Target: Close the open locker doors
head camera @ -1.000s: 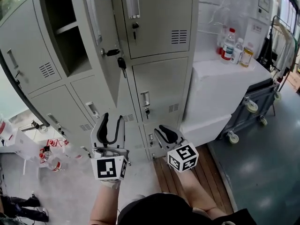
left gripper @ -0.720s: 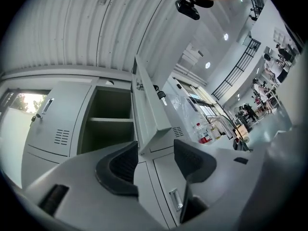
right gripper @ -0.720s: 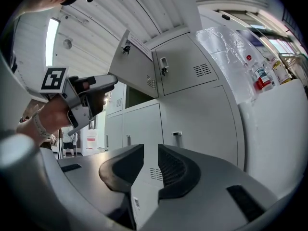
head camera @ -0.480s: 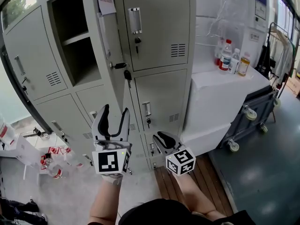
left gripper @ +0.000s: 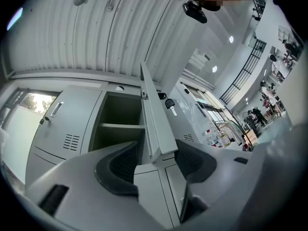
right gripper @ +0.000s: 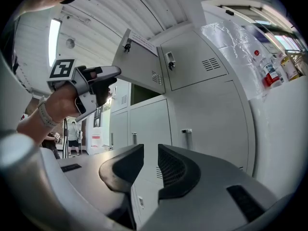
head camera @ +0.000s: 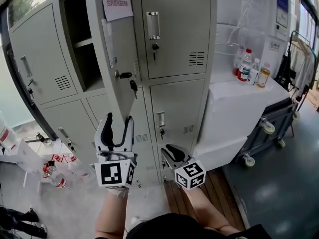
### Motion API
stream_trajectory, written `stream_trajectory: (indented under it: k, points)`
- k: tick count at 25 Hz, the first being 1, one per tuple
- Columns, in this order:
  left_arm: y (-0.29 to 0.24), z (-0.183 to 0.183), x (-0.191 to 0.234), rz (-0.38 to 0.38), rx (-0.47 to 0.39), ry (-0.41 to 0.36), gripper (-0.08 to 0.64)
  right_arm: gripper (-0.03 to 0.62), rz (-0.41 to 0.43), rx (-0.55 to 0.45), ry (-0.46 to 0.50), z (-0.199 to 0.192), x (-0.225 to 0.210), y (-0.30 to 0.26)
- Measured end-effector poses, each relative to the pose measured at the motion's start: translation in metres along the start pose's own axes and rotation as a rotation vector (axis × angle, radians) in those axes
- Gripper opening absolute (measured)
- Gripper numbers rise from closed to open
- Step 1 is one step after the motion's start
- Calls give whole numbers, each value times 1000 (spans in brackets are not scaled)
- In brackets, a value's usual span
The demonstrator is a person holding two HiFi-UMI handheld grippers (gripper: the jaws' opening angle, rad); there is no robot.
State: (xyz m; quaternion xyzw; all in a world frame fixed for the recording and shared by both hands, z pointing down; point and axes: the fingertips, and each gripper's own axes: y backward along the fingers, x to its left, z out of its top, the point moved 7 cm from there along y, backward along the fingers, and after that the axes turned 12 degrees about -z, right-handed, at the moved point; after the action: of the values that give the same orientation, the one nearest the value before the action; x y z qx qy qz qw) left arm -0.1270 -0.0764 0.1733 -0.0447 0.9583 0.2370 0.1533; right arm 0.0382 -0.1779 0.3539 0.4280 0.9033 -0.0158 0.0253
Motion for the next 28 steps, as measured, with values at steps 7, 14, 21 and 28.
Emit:
stream_trajectory:
  k: [7, 14, 21, 28]
  points:
    - [18, -6, 35, 52, -14, 20, 241, 117, 28, 27, 24, -2, 24, -22]
    - [30, -23, 77, 67, -1, 52, 230, 112, 43, 69, 25, -14, 55, -54]
    - [29, -41, 120, 56, 14, 29, 219, 110, 31, 87, 32, -17, 83, -84]
    - [18, -62, 162, 21, 11, 80, 202, 110, -30, 111, 24, -24, 98, -104]
